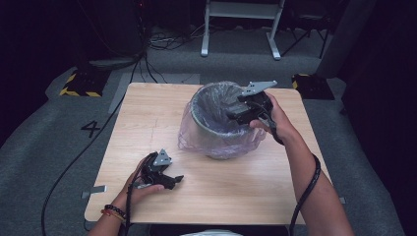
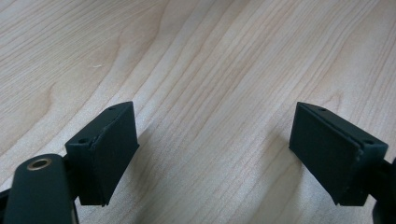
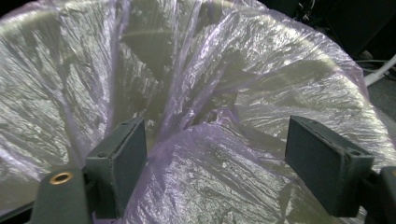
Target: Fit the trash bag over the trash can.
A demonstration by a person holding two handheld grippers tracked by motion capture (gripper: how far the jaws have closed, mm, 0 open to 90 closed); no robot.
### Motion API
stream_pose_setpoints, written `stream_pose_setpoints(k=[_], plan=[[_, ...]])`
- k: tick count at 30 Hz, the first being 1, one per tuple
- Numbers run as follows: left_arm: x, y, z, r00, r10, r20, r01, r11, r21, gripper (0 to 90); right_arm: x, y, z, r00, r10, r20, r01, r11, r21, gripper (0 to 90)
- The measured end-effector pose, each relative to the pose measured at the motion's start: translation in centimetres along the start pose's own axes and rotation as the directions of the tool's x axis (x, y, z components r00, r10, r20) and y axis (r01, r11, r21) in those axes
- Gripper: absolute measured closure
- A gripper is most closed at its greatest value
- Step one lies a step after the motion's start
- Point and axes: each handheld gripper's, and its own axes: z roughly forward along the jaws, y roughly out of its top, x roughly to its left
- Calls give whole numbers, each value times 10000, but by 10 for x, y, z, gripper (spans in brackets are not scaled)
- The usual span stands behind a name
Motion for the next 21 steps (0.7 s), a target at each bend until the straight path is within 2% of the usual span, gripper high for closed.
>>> stream_pose_setpoints(k=[7, 13, 21], plan=[[0, 0, 0, 10000, -3, 3, 3, 10000, 1, 150, 2, 1, -1, 9991, -430, -8, 430, 9989, 166, 222], [0, 0, 0, 10000, 41, 22, -41, 10000, -5, 150, 3, 3, 2, 9992, -404, 15, 404, 9989, 249, 217], [0, 1, 1, 9999, 61, 84, -61, 10000, 7, 149, 2, 5, 5, 9980, -629, -78, 634, 9950, 769, 220]])
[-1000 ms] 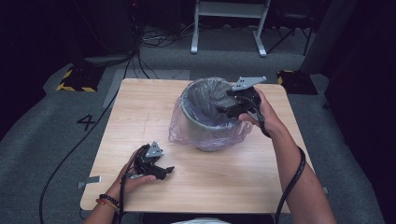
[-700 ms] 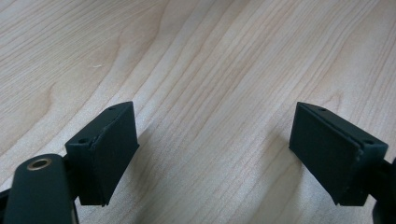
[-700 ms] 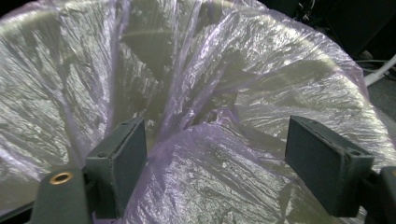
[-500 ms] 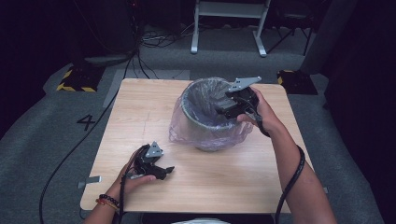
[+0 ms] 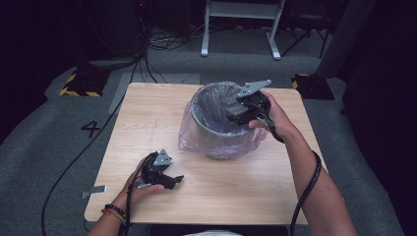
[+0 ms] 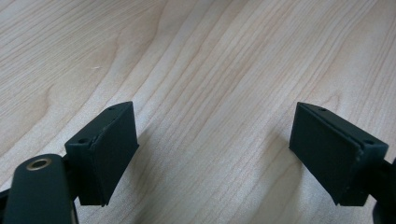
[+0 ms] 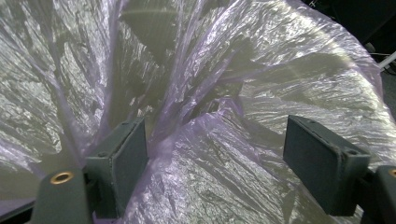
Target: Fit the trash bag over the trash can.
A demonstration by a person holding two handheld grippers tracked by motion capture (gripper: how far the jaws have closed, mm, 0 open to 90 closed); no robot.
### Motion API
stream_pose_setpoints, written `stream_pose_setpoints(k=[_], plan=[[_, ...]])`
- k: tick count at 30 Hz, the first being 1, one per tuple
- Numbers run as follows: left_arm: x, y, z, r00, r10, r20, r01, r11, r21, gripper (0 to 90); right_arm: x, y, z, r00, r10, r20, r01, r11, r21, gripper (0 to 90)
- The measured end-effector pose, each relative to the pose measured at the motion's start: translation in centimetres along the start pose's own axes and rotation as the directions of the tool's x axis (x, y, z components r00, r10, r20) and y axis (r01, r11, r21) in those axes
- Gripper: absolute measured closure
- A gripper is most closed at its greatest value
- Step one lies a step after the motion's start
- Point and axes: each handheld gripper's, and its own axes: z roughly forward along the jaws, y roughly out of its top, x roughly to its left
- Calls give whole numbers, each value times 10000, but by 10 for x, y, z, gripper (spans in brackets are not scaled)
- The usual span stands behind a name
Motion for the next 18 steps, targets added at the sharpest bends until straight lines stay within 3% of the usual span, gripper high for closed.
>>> stream_pose_setpoints(k=[9, 18], plan=[[0, 0, 0, 10000, 44, 14, -44, 10000, 6, 149, -1, 6, 7, 9997, -164, -172, 179, 9957, 908, 220], [0, 0, 0, 10000, 48, 8, -48, 10000, 0, 150, -2, 11, 13, 9992, -187, -363, 251, 9823, 1858, 223]])
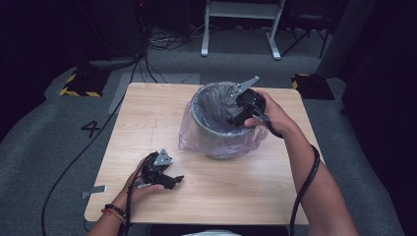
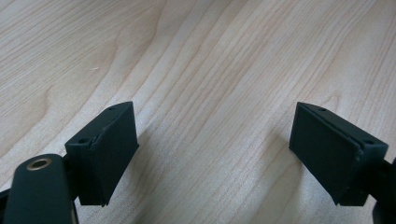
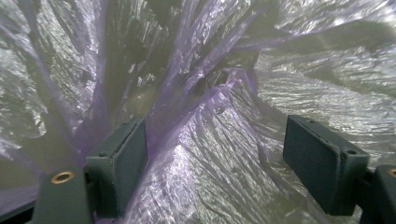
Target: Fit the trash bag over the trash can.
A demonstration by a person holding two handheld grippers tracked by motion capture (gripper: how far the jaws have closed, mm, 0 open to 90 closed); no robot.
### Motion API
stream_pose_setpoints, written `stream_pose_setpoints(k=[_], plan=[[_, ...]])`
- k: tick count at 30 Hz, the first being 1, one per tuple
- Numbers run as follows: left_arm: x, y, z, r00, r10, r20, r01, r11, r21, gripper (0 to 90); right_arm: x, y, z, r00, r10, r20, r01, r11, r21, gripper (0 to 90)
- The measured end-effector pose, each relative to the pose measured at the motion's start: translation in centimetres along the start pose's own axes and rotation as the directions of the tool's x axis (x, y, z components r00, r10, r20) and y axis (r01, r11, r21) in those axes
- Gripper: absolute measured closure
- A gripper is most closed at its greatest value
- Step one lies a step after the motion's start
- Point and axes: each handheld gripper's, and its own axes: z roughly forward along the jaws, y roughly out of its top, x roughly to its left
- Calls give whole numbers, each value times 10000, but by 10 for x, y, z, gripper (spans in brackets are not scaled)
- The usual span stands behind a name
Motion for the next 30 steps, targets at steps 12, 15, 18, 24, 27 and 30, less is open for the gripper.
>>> stream_pose_setpoints(k=[12, 15, 18, 24, 27, 30], plan=[[0, 0, 0, 10000, -5, 8, 5, 10000, 0, 150, 2, 1, -1, 9999, 65, 116, -70, 9992, 392, 213], [0, 0, 0, 10000, -3, 6, 3, 10000, -3, 150, 3, 2, -3, 9997, 19, 228, -25, 9997, 243, 210], [0, 0, 0, 10000, -4, 6, 4, 10000, 0, 150, 2, 0, -4, 9995, 54, 323, -58, 9999, 112, 210], [0, 0, 0, 10000, -1, 6, 1, 10000, -6, 149, 0, -4, -11, 9987, 387, 329, -371, 9981, -491, 210], [0, 0, 0, 10000, -6, 7, 6, 10000, -2, 149, -2, -8, -15, 9970, 690, 362, -654, 9936, -921, 211], [0, 0, 0, 10000, 1, 6, -1, 10000, -5, 149, -2, -11, -19, 9962, 799, 350, -752, 9900, -1196, 210]])
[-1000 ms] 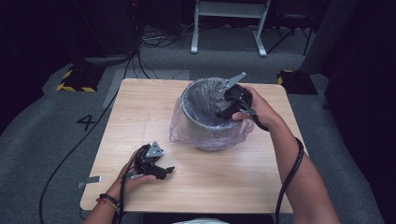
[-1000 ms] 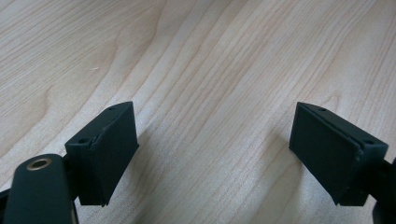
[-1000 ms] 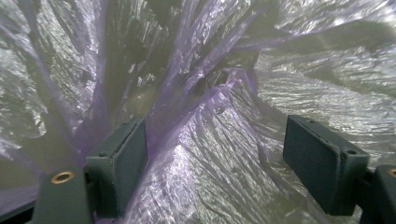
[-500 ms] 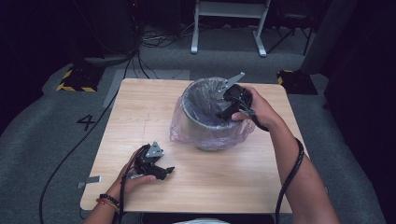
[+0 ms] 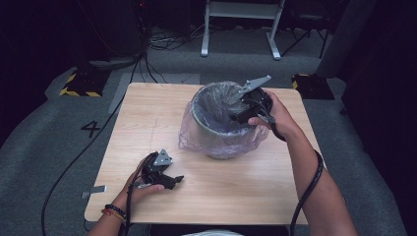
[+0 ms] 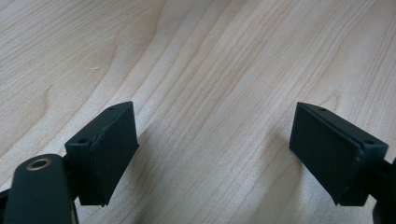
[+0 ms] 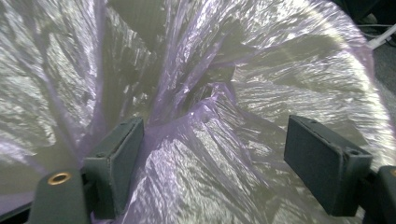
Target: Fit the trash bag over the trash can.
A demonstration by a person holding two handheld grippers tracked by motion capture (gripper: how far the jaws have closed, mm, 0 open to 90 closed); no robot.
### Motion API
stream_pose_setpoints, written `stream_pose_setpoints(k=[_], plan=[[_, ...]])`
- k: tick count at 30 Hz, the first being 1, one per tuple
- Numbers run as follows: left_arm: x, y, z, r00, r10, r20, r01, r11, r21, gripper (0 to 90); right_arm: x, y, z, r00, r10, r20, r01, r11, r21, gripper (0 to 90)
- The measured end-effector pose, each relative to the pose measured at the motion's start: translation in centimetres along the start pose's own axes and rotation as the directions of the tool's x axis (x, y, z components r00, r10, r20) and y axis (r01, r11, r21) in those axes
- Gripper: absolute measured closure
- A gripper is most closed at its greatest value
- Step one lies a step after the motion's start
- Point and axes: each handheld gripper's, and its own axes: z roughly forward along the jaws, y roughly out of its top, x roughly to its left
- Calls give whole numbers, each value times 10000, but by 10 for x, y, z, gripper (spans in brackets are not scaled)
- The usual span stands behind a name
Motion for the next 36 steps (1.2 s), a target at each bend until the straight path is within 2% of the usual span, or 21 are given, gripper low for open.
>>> stream_pose_setpoints(k=[5, 9, 13, 16, 18, 20, 24, 26, 28, 36], plan=[[0, 0, 0, 10000, 1, 0, -1, 10000, 3, 149, -1, -3, -15, 9997, 236, -73, -240, 9972, -714, 211], [0, 0, 0, 10000, 2, -3, -2, 10000, 0, 150, -2, -6, -26, 9992, 380, -115, -390, 9936, -1060, 211], [0, 0, 0, 10000, 1, -2, -1, 10000, -2, 149, -1, -12, -33, 9994, 346, -50, -349, 9943, -1010, 210], [0, 0, 0, 10000, 2, -2, -2, 10000, -2, 150, 1, -16, -39, 9993, 344, -111, -354, 9926, -1165, 205], [0, 0, 0, 10000, 3, -1, -3, 10000, 0, 150, 3, -18, -44, 9988, 384, -300, -420, 9906, -1301, 205], [0, 0, 0, 10000, 0, -3, 0, 10000, 0, 149, 7, -18, -48, 9989, 198, -426, -254, 9905, -1353, 197], [0, 0, 0, 10000, 10, -6, -10, 10000, -5, 150, 14, -18, -56, 9995, 14, -316, -62, 9884, -1516, 191], [0, 0, 0, 10000, 4, -5, -4, 10000, -1, 150, 16, -20, -61, 9996, 36, -290, -84, 9859, -1672, 191], [0, 0, 0, 10000, 4, -11, -4, 10000, -2, 150, 18, -23, -64, 9999, 102, -76, -113, 9845, -1752, 199], [0, 0, 0, 10000, -9, -24, 9, 10000, -3, 150, 23, -39, -69, 10000, 18, 35, -12, 9848, -1735, 199]])
